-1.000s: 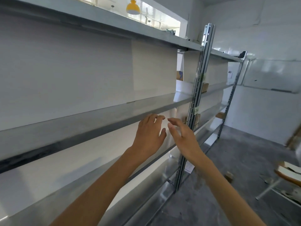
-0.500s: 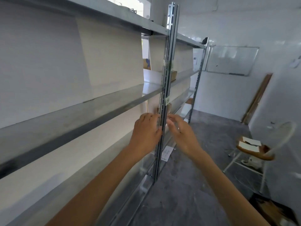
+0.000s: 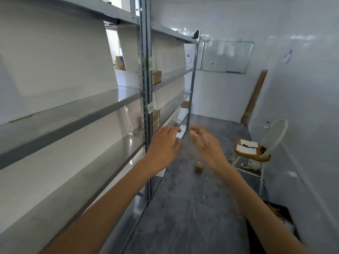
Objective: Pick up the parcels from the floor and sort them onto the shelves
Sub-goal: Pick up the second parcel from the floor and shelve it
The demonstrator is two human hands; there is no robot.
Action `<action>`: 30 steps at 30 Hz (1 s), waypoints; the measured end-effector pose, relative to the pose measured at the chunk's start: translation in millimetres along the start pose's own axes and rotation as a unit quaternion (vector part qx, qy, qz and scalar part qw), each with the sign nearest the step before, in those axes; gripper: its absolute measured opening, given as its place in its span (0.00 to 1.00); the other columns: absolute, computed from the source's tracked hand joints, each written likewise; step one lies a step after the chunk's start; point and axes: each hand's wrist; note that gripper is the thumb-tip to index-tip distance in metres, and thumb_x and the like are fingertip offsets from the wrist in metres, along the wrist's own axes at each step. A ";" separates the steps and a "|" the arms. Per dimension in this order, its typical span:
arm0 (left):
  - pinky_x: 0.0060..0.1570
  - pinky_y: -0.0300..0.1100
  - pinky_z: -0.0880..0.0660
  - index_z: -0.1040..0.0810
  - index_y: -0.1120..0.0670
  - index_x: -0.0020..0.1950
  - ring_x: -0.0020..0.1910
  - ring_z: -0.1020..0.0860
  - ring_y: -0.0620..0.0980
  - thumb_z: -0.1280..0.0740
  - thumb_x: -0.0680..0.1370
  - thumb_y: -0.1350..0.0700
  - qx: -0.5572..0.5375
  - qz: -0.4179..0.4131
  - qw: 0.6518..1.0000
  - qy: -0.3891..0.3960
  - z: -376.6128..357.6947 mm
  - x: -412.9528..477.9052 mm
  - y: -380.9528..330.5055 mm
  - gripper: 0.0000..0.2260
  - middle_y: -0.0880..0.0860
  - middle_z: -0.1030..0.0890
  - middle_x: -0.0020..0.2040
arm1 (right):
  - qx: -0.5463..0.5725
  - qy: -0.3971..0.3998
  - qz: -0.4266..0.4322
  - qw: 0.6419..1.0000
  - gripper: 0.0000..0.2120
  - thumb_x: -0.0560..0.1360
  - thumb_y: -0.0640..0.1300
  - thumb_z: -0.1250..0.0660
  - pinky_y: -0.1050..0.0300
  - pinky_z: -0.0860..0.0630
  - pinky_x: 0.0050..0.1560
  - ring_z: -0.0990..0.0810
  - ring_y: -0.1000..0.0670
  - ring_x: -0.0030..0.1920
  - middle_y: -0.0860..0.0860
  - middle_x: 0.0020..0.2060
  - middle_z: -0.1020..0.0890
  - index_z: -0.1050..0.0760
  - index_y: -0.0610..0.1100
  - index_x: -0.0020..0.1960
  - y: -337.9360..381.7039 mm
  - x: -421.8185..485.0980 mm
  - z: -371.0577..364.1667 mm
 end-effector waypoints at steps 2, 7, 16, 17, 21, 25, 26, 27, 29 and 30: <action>0.66 0.51 0.34 0.31 0.54 0.66 0.67 0.33 0.53 0.42 0.79 0.51 -0.004 -0.006 1.000 0.010 -19.3 16.4 -15.5 0.17 0.54 0.27 0.65 | -0.010 -0.010 -0.002 1.000 0.16 0.80 0.49 0.43 0.77 0.36 0.49 0.26 0.55 0.58 0.51 0.59 0.23 0.28 0.44 0.64 -21.0 4.4 20.0; 0.68 0.51 0.36 0.32 0.55 0.69 0.69 0.34 0.53 0.46 0.80 0.48 -0.034 -0.011 0.999 0.023 -64.4 39.8 -47.8 0.20 0.54 0.29 0.67 | -0.029 -0.030 -0.011 0.999 0.17 0.80 0.51 0.44 0.74 0.35 0.52 0.27 0.54 0.60 0.51 0.59 0.24 0.30 0.46 0.65 -68.7 11.9 60.5; 0.69 0.52 0.38 0.34 0.56 0.70 0.70 0.36 0.54 0.47 0.81 0.48 -0.036 -0.006 0.997 0.073 -130.8 85.4 -49.7 0.21 0.55 0.30 0.69 | -0.047 -0.049 -0.080 0.994 0.22 0.79 0.55 0.44 0.68 0.32 0.54 0.27 0.51 0.63 0.47 0.64 0.24 0.32 0.45 0.69 -140.0 27.6 82.6; 0.69 0.52 0.38 0.34 0.56 0.70 0.70 0.35 0.54 0.47 0.81 0.48 -0.044 -0.010 0.996 0.077 -138.6 95.2 -48.9 0.20 0.55 0.30 0.68 | -0.054 -0.052 -0.088 0.993 0.23 0.79 0.55 0.44 0.63 0.32 0.58 0.27 0.50 0.64 0.47 0.65 0.25 0.32 0.45 0.69 -146.1 32.7 84.4; 0.69 0.50 0.36 0.35 0.57 0.71 0.68 0.32 0.54 0.47 0.81 0.51 -0.216 0.047 0.966 0.133 -167.1 141.0 -41.8 0.20 0.58 0.30 0.69 | -0.062 -0.059 -0.114 0.990 0.26 0.79 0.56 0.45 0.46 0.35 0.69 0.32 0.47 0.69 0.46 0.69 0.30 0.38 0.46 0.73 -165.8 61.6 91.4; 0.70 0.48 0.39 0.42 0.51 0.75 0.72 0.36 0.53 0.49 0.81 0.44 -0.330 0.137 0.916 0.183 -193.0 186.4 -19.6 0.24 0.54 0.36 0.74 | -0.129 -0.063 -0.125 0.982 0.28 0.79 0.56 0.47 0.42 0.42 0.72 0.40 0.44 0.74 0.46 0.73 0.35 0.46 0.48 0.76 -181.8 107.0 91.8; 0.72 0.50 0.40 0.44 0.51 0.76 0.73 0.38 0.53 0.49 0.80 0.43 -0.311 0.124 0.925 0.178 -198.4 196.0 -12.1 0.25 0.54 0.38 0.75 | -0.147 -0.058 -0.124 0.980 0.28 0.79 0.57 0.48 0.41 0.45 0.73 0.43 0.44 0.75 0.46 0.74 0.38 0.48 0.49 0.77 -186.3 118.1 89.7; 0.73 0.52 0.41 0.45 0.52 0.76 0.74 0.39 0.54 0.49 0.80 0.43 -0.281 0.097 0.940 0.170 -203.1 205.3 -3.8 0.26 0.54 0.39 0.76 | -0.164 -0.052 -0.122 0.977 0.29 0.79 0.57 0.48 0.41 0.47 0.73 0.46 0.44 0.76 0.47 0.75 0.40 0.50 0.50 0.77 -191.4 128.7 86.9; 0.73 0.57 0.43 0.46 0.52 0.76 0.75 0.43 0.57 0.50 0.80 0.42 -0.183 0.035 0.970 0.159 -212.1 223.6 12.0 0.27 0.55 0.39 0.76 | -0.193 -0.039 -0.124 0.973 0.29 0.79 0.59 0.50 0.40 0.51 0.74 0.50 0.44 0.77 0.48 0.77 0.45 0.52 0.52 0.77 -203.8 148.6 80.5; 0.73 0.59 0.46 0.48 0.52 0.77 0.76 0.47 0.57 0.51 0.79 0.41 -0.114 0.018 0.981 0.155 -215.9 230.8 18.5 0.28 0.56 0.42 0.77 | -0.200 -0.033 -0.129 0.971 0.30 0.79 0.59 0.51 0.39 0.52 0.74 0.52 0.45 0.77 0.49 0.77 0.46 0.54 0.53 0.77 -210.5 157.4 76.8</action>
Point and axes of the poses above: each hand's wrist, its own x-axis towards the middle knuckle, its own z-axis out of the back of the hand, y = z × x
